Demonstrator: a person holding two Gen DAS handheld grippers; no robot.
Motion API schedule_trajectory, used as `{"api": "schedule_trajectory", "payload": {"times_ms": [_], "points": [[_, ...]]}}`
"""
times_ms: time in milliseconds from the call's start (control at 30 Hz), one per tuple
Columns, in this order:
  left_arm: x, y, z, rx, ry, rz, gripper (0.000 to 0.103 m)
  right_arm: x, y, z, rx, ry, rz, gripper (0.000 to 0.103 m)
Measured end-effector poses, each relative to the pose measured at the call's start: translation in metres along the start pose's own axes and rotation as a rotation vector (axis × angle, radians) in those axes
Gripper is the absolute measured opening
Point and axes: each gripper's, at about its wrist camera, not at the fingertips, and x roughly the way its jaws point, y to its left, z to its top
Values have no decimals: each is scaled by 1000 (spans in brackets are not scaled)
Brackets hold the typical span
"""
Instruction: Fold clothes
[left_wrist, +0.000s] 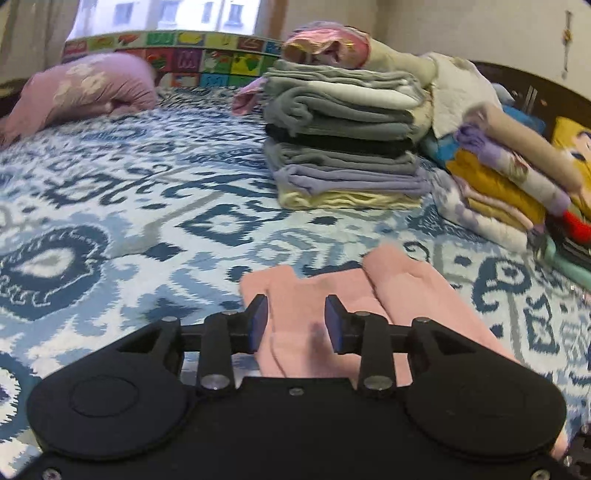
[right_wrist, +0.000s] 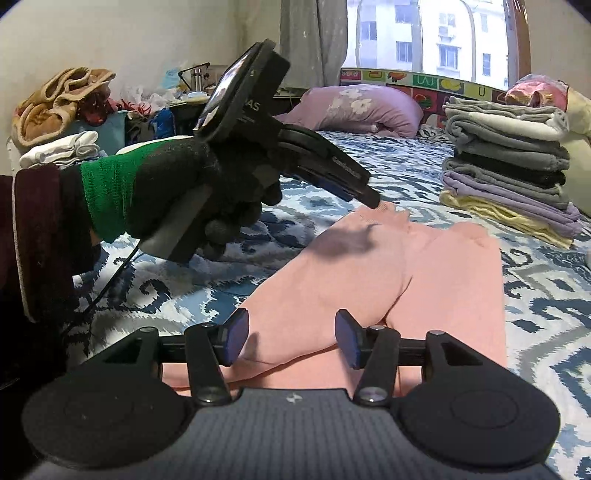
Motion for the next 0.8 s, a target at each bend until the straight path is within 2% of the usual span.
{"api": "schedule_trajectory", "payload": {"times_ms": [167,267,300,333,367,433,500,667,767,800], "points": [[19,14,5,-32,22,-55,32,1,9,3,-41,-25,6,56],[29,11,4,26,50,-77,31,3,16,5,-69,-46,8,61],[31,10,4,48,51,-87,27,4,19,6,-79,-54,9,61],[31,8,5,72,49,-89,10,6,22,7,-92,-57,10,61],[31,8,7,90,45,-91,5,8,25,7,-107,-55,10,61],[28,8,14,104,12,-123,3,12,32,6,-137,-46,5,61],[24,16,21,30,-59,-172,3,16,36,4,-171,-22,-16,61],[42,27,24,-71,-68,-128,3,20,40,4,-209,12,-63,61],[59,21,16,-33,27,-38,3,24,36,3,-207,51,-61,59],[62,19,14,-21,34,-29,3,24,34,3,-201,64,-58,59]]}}
